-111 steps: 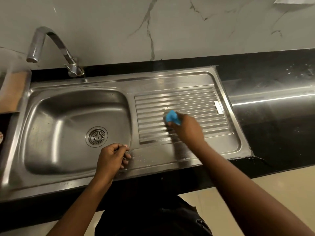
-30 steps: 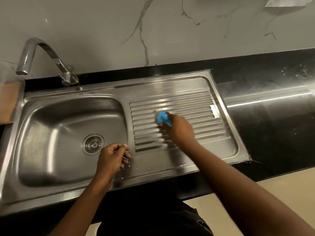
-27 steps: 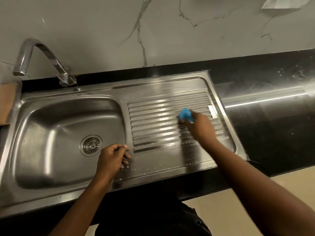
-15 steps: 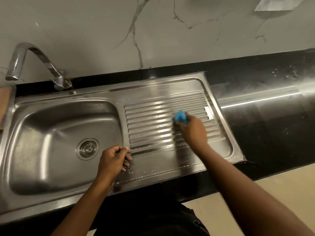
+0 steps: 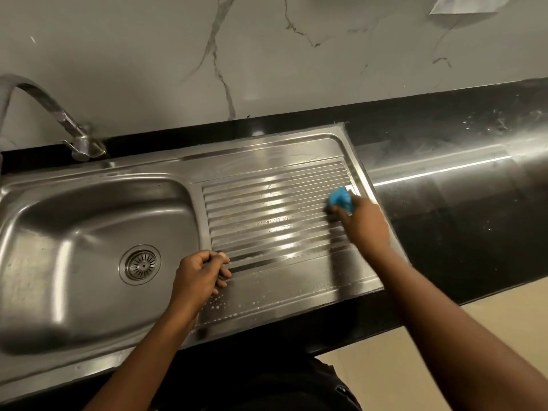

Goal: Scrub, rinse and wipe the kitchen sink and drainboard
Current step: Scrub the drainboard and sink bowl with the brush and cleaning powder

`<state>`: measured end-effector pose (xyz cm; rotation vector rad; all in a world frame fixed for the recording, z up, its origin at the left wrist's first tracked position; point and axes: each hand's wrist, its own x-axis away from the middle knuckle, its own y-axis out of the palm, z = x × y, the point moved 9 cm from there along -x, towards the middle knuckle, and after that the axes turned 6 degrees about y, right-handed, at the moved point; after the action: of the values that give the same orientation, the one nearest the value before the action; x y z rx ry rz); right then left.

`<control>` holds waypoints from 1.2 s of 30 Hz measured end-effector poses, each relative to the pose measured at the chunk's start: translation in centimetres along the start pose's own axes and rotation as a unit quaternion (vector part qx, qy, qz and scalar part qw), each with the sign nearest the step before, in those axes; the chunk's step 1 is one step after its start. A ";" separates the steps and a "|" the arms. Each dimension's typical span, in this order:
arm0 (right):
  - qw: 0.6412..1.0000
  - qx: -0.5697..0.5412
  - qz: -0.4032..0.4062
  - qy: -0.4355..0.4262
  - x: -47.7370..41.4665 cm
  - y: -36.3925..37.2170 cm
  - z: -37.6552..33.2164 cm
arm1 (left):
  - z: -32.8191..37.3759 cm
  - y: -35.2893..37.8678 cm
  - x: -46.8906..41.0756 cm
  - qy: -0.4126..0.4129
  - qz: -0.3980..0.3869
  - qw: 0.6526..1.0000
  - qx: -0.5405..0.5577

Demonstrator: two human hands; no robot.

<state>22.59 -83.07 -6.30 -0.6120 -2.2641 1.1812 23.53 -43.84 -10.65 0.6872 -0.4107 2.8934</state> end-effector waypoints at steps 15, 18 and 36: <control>0.998 -0.057 -0.008 0.009 -3.9 0.8 -2.7 | -0.5 -2.3 0.3 -0.015 0.038 0.999 0.013; 0.998 -0.055 -0.014 -0.020 0.4 3.6 -6.3 | -0.5 -2.1 0.1 -0.018 0.036 0.999 0.010; 0.998 0.026 -0.036 -0.042 -0.5 2.6 -4.5 | -0.1 -2.5 0.0 -0.012 0.030 0.999 0.014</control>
<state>26.11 -79.29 -6.40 -0.4636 -2.2971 1.2483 24.03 -41.43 -10.16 0.7254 -0.4019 2.9560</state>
